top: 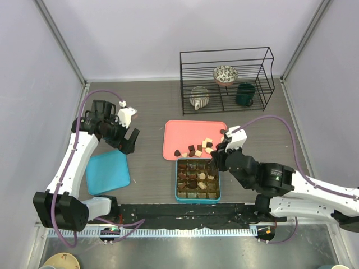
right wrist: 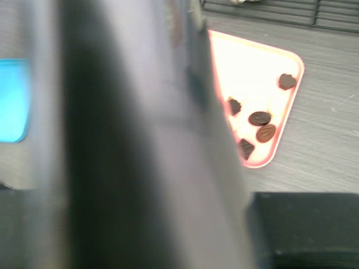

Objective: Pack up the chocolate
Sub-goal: Place the fake chocolate in the packing box.

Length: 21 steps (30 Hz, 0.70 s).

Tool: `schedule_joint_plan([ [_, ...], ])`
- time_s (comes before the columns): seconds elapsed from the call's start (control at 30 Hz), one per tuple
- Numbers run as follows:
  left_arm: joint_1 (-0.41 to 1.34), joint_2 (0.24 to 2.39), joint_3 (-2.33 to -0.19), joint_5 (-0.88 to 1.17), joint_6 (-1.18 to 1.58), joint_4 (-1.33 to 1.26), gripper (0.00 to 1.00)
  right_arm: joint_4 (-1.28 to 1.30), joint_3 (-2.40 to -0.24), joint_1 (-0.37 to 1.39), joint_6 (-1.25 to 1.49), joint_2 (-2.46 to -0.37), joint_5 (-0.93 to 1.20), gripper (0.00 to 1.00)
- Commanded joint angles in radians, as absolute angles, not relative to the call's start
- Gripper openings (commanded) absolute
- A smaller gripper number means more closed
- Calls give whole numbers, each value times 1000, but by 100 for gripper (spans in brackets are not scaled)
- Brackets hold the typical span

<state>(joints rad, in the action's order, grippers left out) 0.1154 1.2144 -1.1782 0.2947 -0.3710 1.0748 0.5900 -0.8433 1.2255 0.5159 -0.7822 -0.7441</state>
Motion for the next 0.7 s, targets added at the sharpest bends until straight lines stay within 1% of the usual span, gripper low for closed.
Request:
schedule_joint_plan([
  [0.0, 110, 1209, -1189, 295, -368, 1072, 100, 660, -905, 1290, 618, -772, -795, 24],
  [0.27, 109, 1213, -1193, 296, -368, 1077, 100, 692, -873, 1348, 673, -769, -807, 27],
  [0.5, 110, 1218, -1203, 299, -370, 1083, 100, 661, -833, 1350, 676, -767, -818, 36],
  [0.67, 110, 1212, -1201, 295, -376, 1083, 100, 650, -816, 1350, 672, -761, -839, 38],
])
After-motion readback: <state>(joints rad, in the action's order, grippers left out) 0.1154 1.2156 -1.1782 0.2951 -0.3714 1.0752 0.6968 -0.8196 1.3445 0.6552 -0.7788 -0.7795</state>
